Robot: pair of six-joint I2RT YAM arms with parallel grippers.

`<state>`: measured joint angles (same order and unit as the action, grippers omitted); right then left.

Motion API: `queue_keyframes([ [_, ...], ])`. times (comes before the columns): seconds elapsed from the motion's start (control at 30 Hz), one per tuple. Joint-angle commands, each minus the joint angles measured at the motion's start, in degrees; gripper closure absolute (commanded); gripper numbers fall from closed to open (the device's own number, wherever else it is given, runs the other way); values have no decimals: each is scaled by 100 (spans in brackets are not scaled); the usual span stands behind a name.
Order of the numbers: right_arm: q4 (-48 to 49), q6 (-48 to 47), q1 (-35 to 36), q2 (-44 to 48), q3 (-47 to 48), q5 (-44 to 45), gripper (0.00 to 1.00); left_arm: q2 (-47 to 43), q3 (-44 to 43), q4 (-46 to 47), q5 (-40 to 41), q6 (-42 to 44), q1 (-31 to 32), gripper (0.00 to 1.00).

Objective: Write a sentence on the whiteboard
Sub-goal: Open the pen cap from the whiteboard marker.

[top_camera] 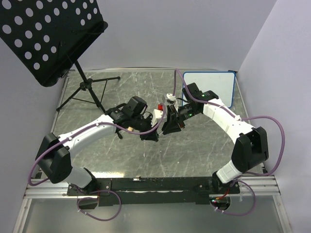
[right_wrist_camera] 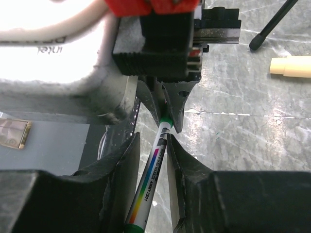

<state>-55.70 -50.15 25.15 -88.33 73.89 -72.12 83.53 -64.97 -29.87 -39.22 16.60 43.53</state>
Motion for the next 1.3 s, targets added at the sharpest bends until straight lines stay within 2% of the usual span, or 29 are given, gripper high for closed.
queue_keyframes([
  [0.0,15,-30,52,-35,38,-101,66,-161,-200,157,-147,10,-73,99],
  [0.1,-2,-12,60,-70,55,-127,64,-179,-165,165,-138,10,-73,99],
  [0.13,-37,-12,52,-79,90,-153,59,-179,-156,174,-156,1,-64,99],
  [0.23,-81,-30,34,-88,126,-259,53,-240,-86,218,-156,-25,-64,99],
  [0.57,24,119,8,-87,161,-487,54,-223,-86,245,-235,-61,-64,99],
  [0.67,138,268,8,-70,135,-496,58,-205,-86,253,-252,-69,-73,99],
  [0.87,200,304,-1,-96,117,-444,73,-205,-77,245,-252,-78,-72,99],
  [1.0,209,269,8,-79,82,-347,100,-205,-86,253,-270,-95,-81,99],
  [1.13,384,444,-97,97,21,-189,100,-258,45,183,-332,-87,-134,99],
  [1.27,298,507,-938,229,151,-399,100,-521,528,217,-218,-139,-187,99],
])
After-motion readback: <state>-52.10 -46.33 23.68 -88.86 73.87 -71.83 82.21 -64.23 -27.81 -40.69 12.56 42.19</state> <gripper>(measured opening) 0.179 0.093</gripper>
